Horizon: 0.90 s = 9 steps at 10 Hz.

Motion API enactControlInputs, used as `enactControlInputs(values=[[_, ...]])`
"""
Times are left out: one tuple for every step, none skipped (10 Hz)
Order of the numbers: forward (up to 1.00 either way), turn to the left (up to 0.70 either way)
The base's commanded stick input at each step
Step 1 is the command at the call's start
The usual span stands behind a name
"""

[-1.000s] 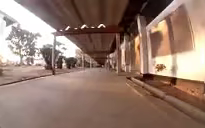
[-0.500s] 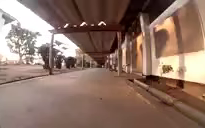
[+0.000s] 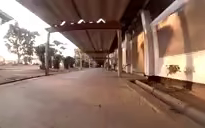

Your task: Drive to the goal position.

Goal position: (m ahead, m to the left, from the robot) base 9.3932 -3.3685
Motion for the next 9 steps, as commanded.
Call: enactControlInputs(values=[[0.70, 0.00], [0.70, 0.00], [0.70, 0.00], [0.70, 0.00], [0.70, 0.00], [0.70, 0.00], [0.70, 0.00], [0.70, 0.00], [0.70, 0.00]])
